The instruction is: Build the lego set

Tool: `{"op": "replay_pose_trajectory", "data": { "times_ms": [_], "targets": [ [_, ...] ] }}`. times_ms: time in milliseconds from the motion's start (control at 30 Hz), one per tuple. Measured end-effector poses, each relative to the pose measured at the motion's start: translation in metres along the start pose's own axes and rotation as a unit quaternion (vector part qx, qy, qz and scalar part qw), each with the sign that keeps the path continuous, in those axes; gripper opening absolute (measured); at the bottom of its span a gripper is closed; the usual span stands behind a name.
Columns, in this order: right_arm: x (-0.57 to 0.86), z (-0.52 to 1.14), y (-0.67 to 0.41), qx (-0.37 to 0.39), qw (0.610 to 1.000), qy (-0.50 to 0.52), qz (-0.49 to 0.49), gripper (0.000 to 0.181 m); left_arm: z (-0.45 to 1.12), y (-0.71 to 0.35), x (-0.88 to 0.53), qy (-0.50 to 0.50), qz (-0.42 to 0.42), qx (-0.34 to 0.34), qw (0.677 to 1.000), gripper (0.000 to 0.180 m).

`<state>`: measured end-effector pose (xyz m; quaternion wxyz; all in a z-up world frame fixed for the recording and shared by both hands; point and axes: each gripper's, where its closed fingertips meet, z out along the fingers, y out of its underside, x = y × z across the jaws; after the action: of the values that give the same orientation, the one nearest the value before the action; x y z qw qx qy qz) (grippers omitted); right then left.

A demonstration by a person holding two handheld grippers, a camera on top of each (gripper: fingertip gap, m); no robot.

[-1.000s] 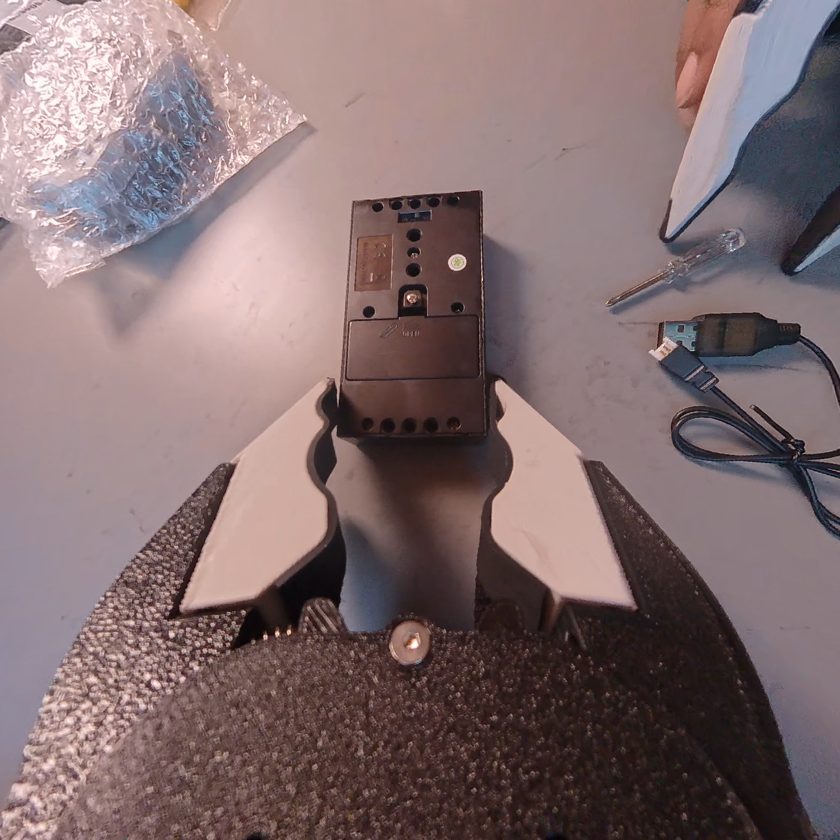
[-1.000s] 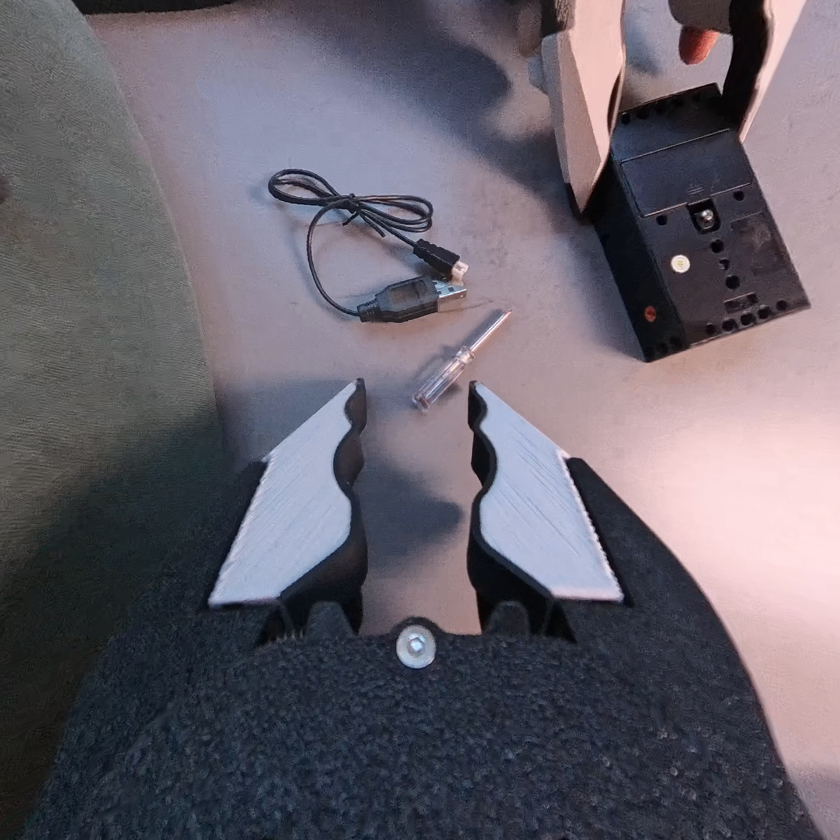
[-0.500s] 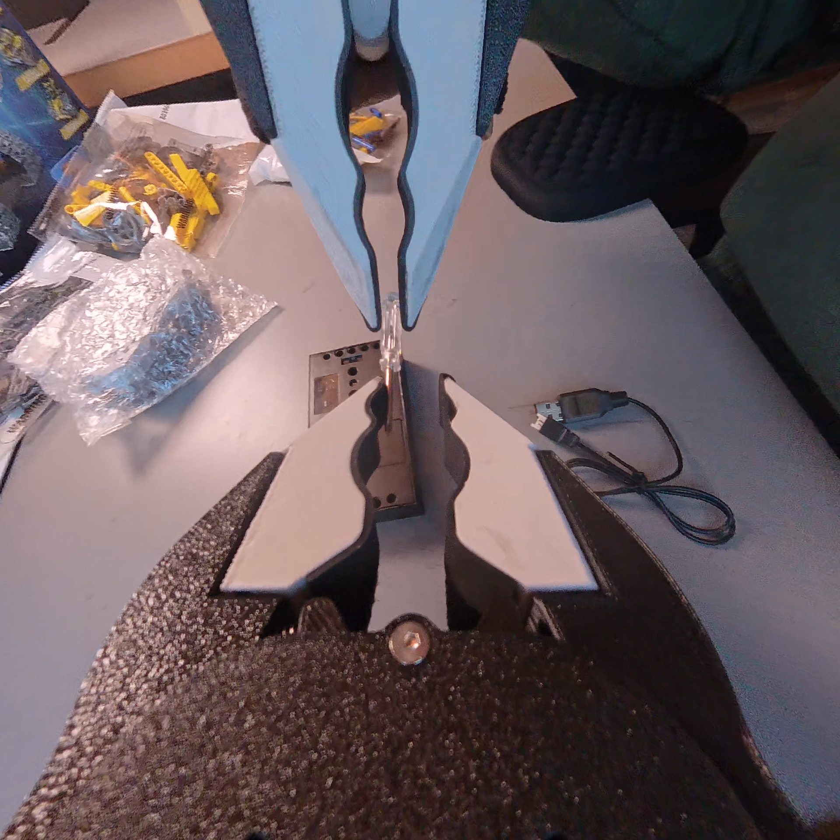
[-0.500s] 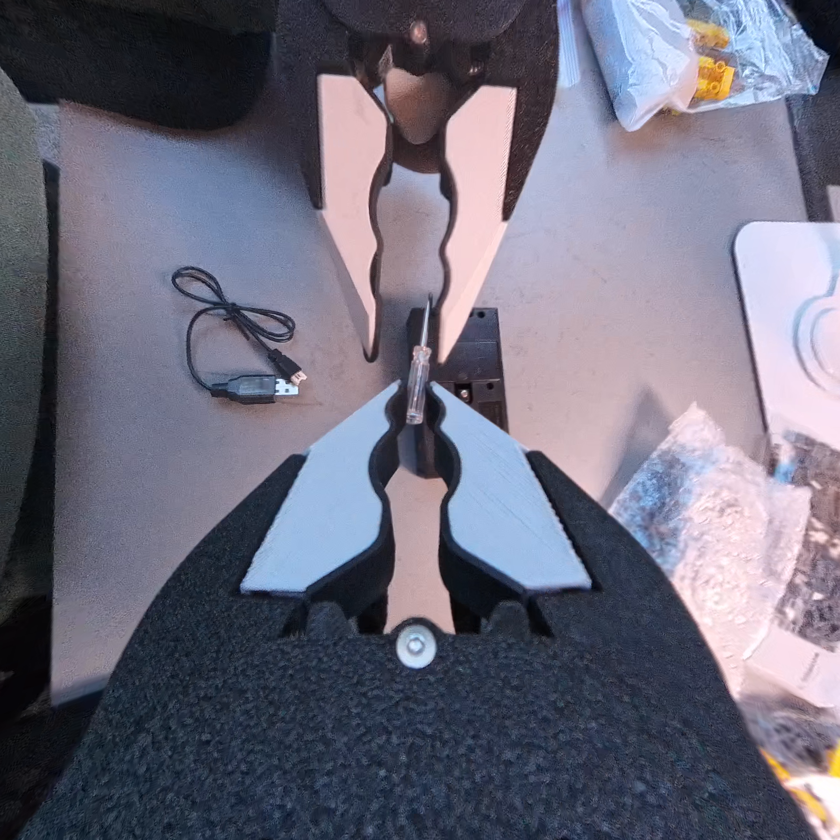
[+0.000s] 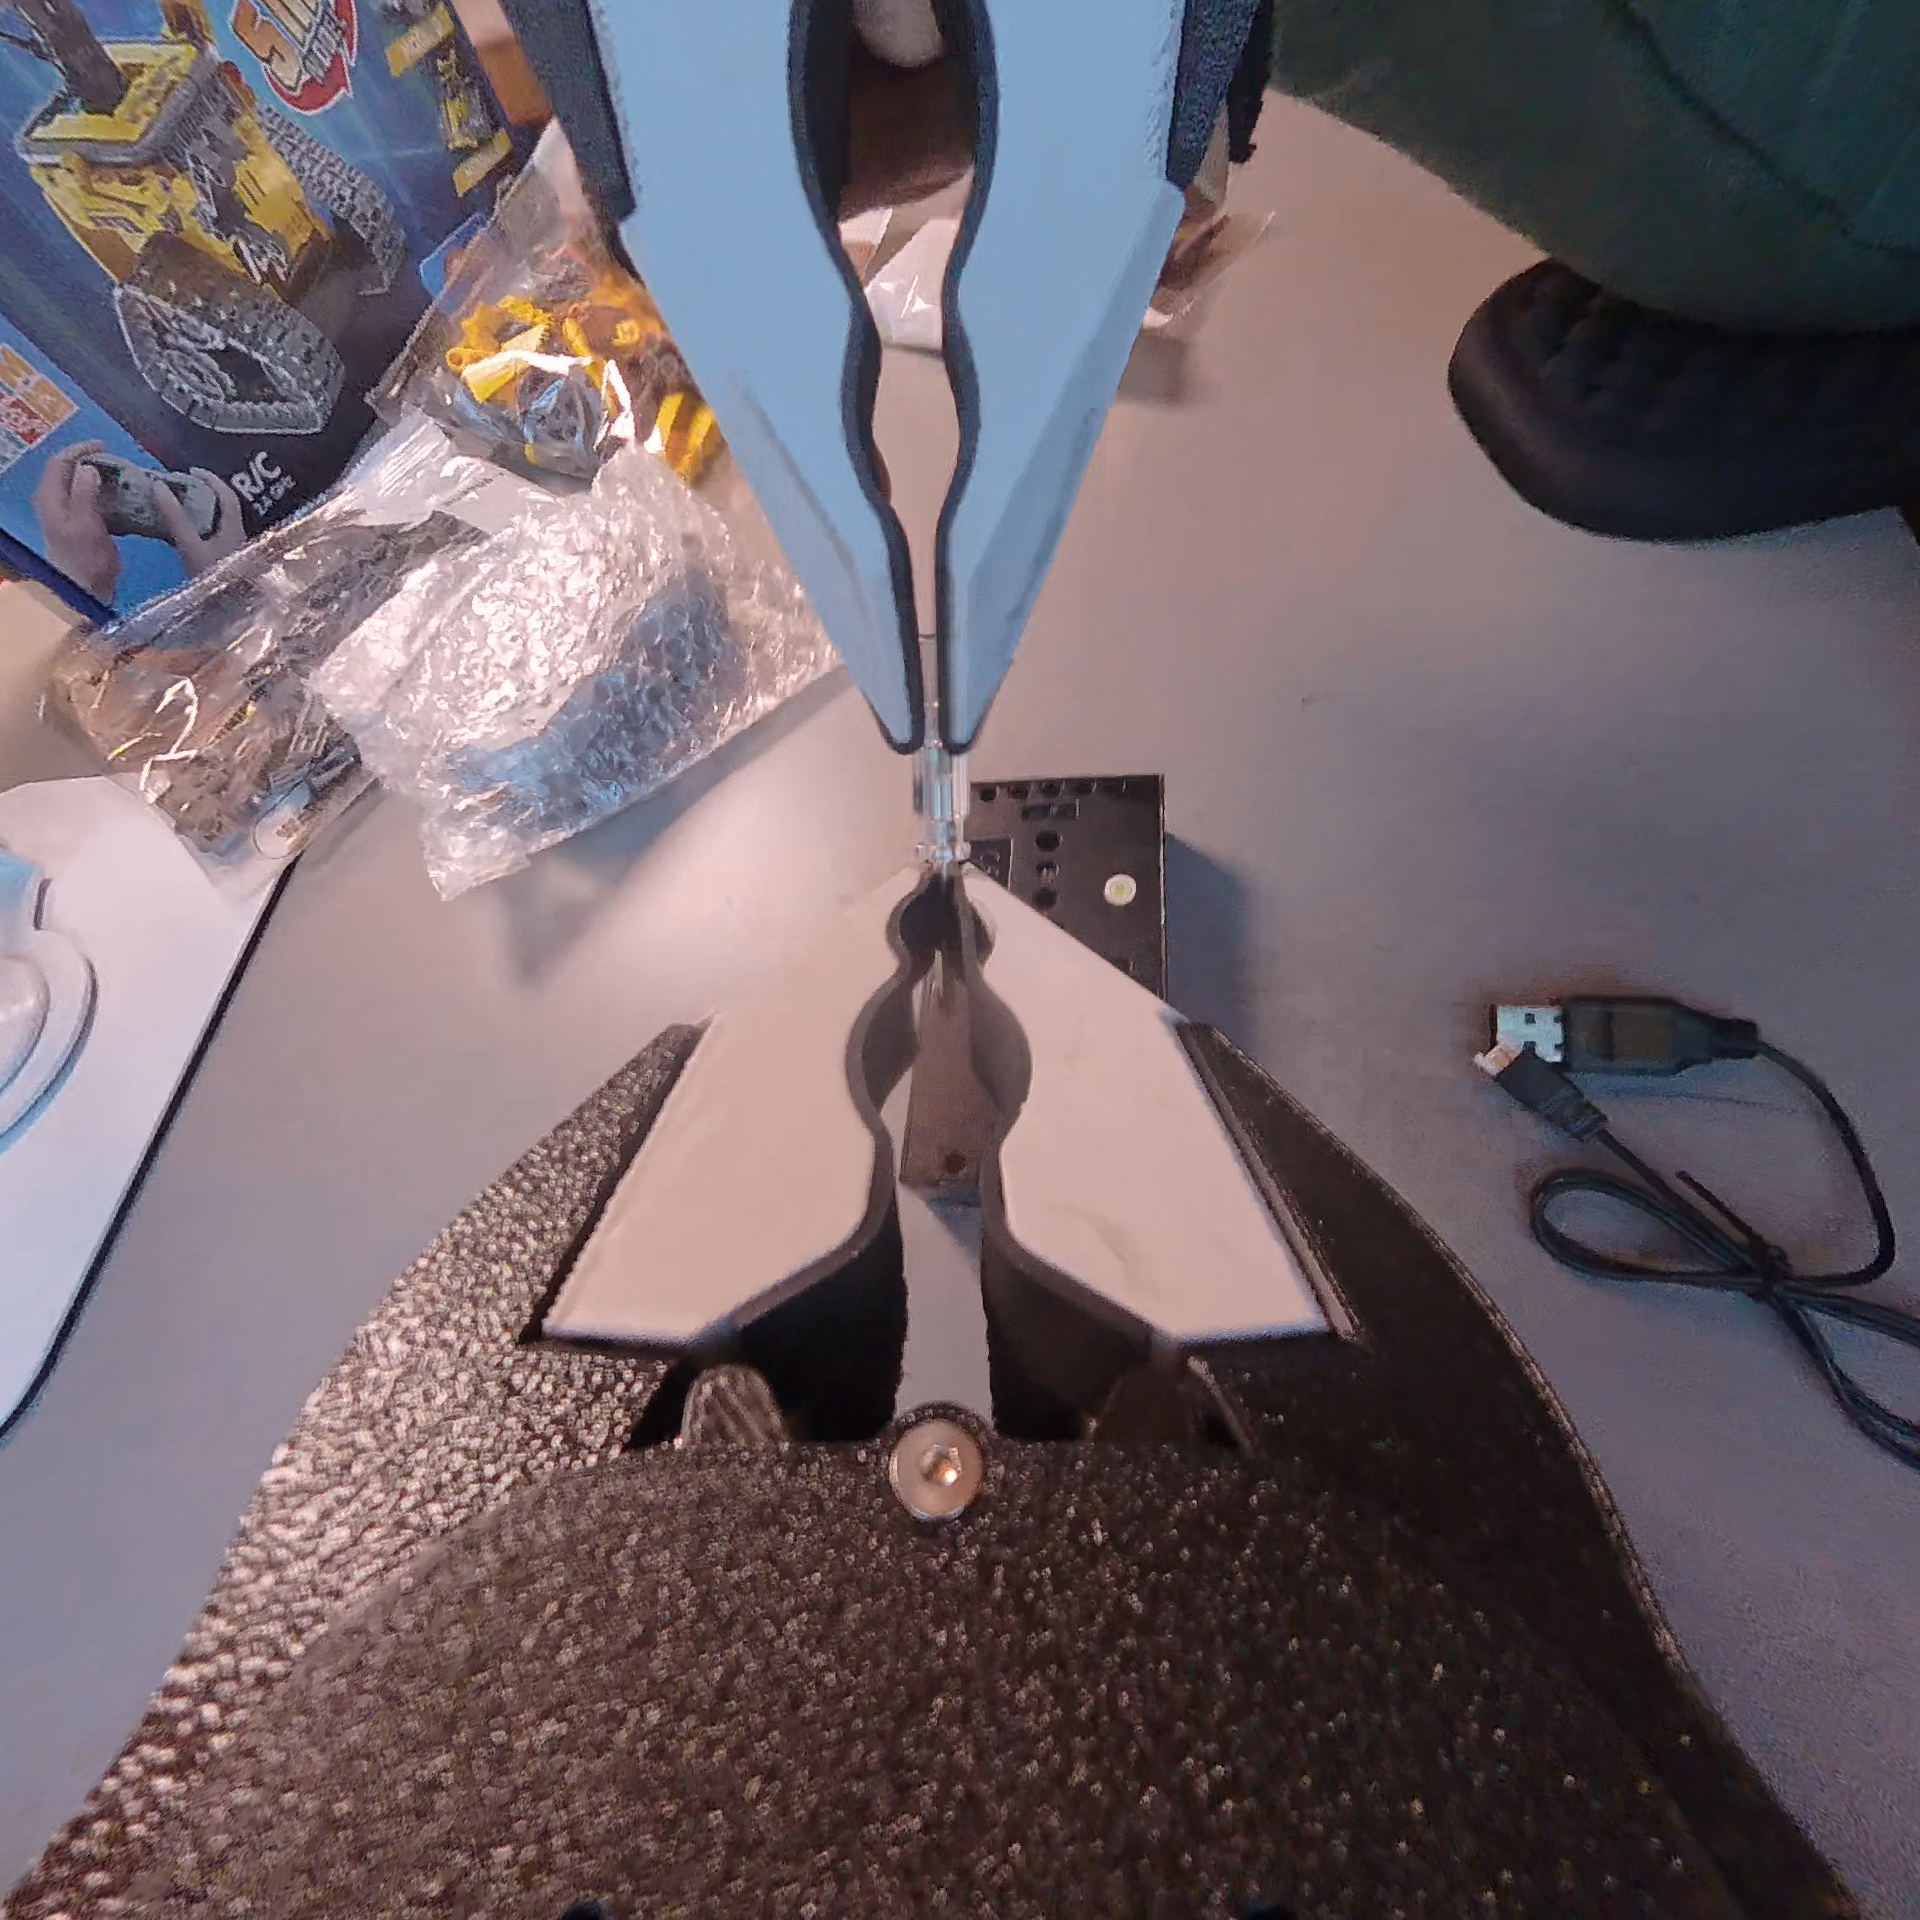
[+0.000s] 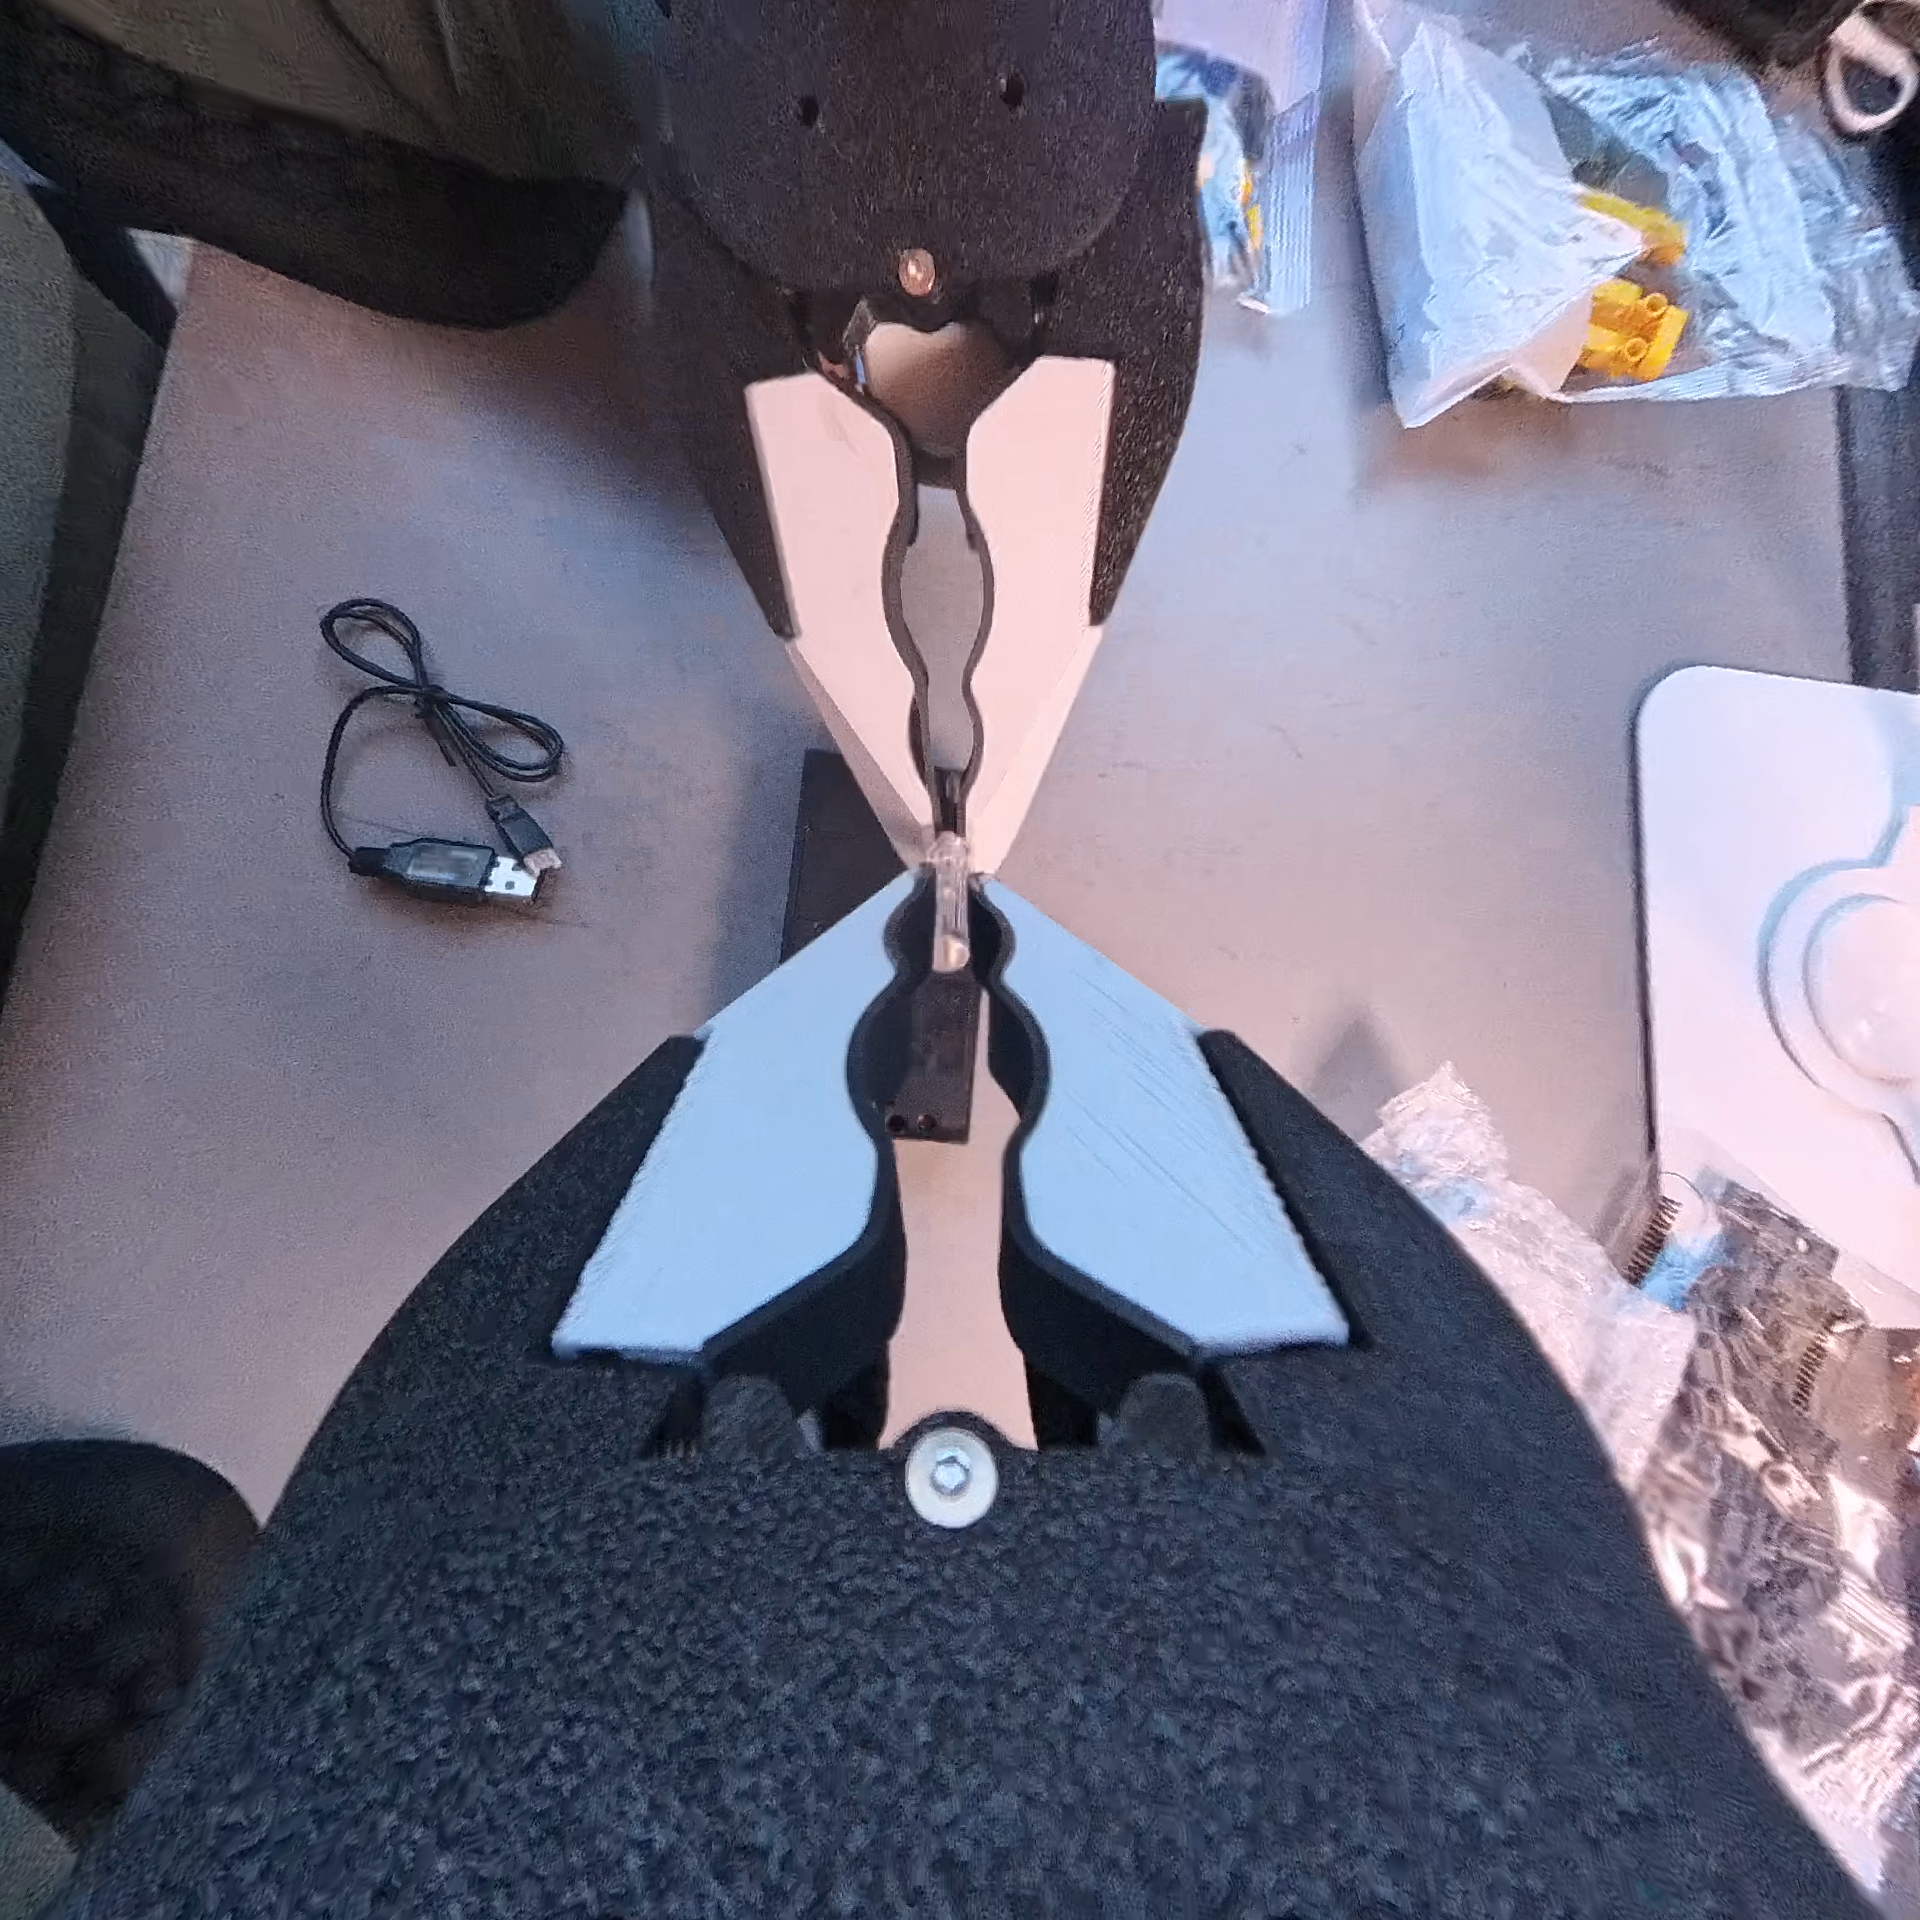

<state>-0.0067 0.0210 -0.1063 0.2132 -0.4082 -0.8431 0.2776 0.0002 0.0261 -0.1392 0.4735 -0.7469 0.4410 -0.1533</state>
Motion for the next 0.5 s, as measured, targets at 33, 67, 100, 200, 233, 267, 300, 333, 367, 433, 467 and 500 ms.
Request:
{"op": "replay_pose_trajectory", "data": {
  "times_ms": [33,67,100,200,233,267,300,333,367,433,467,500],
  "targets": [
    [0.002,-0.007,-0.009,0.028,1.0,0.007,-0.002,0.0,0.002,-0.007,0.001,0.013,-0.01,0.013,1.0,0.0],
    [0.003,-0.016,-0.022,0.072,0.997,0.012,-0.005,0.0,0.004,-0.017,0.002,0.025,-0.021,0.036,0.999,0.0],
    [0.006,-0.025,-0.033,0.111,0.994,0.019,-0.001,0.0,0.005,-0.027,0.001,0.026,-0.033,0.066,0.997,0.0],
    [0.016,-0.038,-0.036,0.128,0.99,0.064,-0.01,0.0,-0.003,-0.049,-0.002,0.033,-0.069,0.154,0.985,0.0],
    [0.019,-0.043,-0.041,0.15,0.986,0.074,-0.012,0.004,-0.007,-0.051,-0.004,0.032,-0.074,0.169,0.982,0.0],
    [0.02,-0.049,-0.048,0.177,0.982,0.071,-0.005,0.013,-0.012,-0.05,-0.006,0.03,-0.08,0.18,0.98,0.0],
    [0.019,-0.054,-0.054,0.202,0.977,0.063,0.003,0.021,-0.017,-0.05,-0.008,0.028,-0.09,0.195,0.976,0.0],
    [0.017,-0.058,-0.057,0.218,0.974,0.052,0.008,0.026,-0.023,-0.05,-0.011,0.029,-0.105,0.215,0.971,0.0],
    [0.016,-0.057,-0.055,0.22,0.974,0.044,0.01,0.029,-0.029,-0.051,-0.013,0.034,-0.12,0.235,0.964,0.0],
    [0.018,-0.049,-0.047,0.2,0.979,0.046,0.01,0.029,-0.037,-0.055,-0.017,0.039,-0.136,0.262,0.955,0.0],
    [0.018,-0.044,-0.046,0.194,0.98,0.044,0.011,0.029,-0.039,-0.056,-0.019,0.038,-0.136,0.267,0.953,0.0],
    [0.018,-0.041,-0.048,0.2,0.979,0.041,0.013,0.027,-0.039,-0.057,-0.02,0.035,-0.135,0.269,0.953,0.0]
  ]
}}
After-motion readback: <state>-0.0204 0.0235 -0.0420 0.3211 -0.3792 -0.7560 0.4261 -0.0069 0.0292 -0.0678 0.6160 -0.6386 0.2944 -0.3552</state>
